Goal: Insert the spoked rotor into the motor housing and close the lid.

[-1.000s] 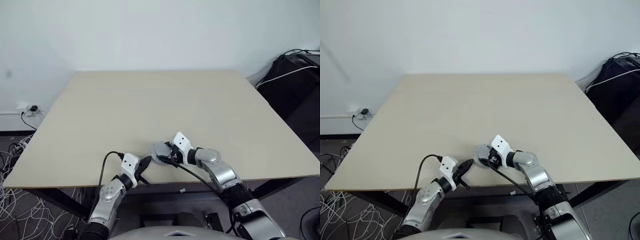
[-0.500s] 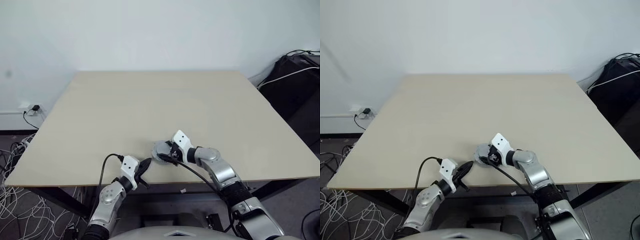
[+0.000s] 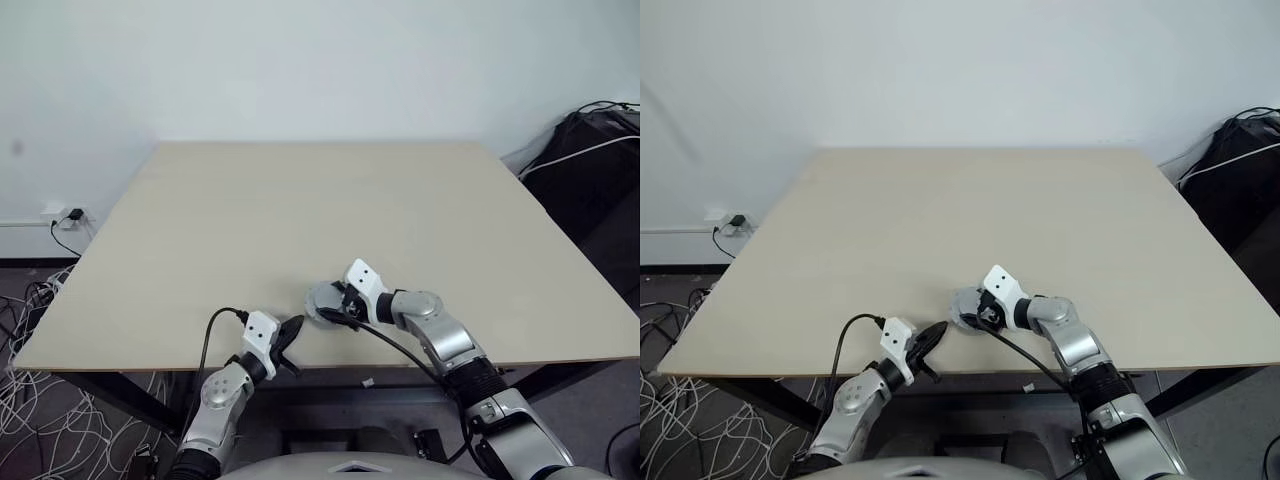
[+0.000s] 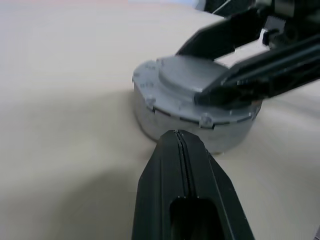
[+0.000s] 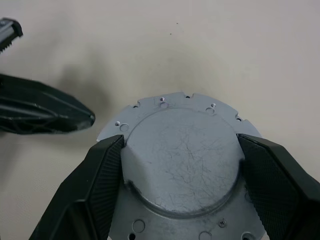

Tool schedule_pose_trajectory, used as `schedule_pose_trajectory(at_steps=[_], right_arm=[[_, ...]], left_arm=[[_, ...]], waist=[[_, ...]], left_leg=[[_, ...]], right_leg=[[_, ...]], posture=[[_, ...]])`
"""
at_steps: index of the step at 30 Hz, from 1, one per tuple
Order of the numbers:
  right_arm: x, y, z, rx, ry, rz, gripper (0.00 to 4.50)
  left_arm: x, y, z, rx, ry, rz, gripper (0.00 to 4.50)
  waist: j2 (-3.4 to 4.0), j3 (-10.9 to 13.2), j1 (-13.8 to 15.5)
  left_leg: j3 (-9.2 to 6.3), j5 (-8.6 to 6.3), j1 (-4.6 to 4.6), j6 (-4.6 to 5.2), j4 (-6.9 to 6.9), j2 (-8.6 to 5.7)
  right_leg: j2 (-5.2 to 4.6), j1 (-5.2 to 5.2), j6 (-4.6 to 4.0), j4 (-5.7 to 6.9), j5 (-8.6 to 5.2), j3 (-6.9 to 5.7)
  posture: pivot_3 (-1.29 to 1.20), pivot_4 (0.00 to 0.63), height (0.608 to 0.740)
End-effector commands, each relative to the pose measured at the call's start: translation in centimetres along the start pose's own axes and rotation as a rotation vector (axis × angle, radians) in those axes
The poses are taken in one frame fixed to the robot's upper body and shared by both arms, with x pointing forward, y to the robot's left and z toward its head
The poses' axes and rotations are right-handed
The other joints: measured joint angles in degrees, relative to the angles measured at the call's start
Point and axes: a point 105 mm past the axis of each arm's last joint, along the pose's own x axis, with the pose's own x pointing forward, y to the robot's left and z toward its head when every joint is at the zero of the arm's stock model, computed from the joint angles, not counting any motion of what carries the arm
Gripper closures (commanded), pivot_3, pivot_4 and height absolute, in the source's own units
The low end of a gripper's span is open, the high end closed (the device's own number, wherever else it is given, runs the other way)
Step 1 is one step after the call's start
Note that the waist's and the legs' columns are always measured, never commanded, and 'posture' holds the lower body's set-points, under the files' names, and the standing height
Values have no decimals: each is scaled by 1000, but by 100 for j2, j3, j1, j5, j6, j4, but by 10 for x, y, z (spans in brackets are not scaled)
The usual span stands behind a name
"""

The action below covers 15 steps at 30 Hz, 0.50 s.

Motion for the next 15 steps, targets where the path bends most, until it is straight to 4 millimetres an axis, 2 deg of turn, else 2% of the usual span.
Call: schedule_pose_trajectory(at_steps=[1,15], right_arm=[[-5,-7,-14,20,57,-26,1218],[-8,-10,-22,6,87,-71,1218]], left_arm=[[3,1,12,21,-38,-5,4500],[-1,3,-10,7,-1,-8,4500]], waist=[[1,-1,4],[16,-18,77]], left_leg=[[0,0,0,0,0,0],[0,1,1,1,1,0]], right_leg=[[0,0,0,0,0,0],[-3,3,0,1,0,-4]], posture=[[0,0,740],[0,0,740]])
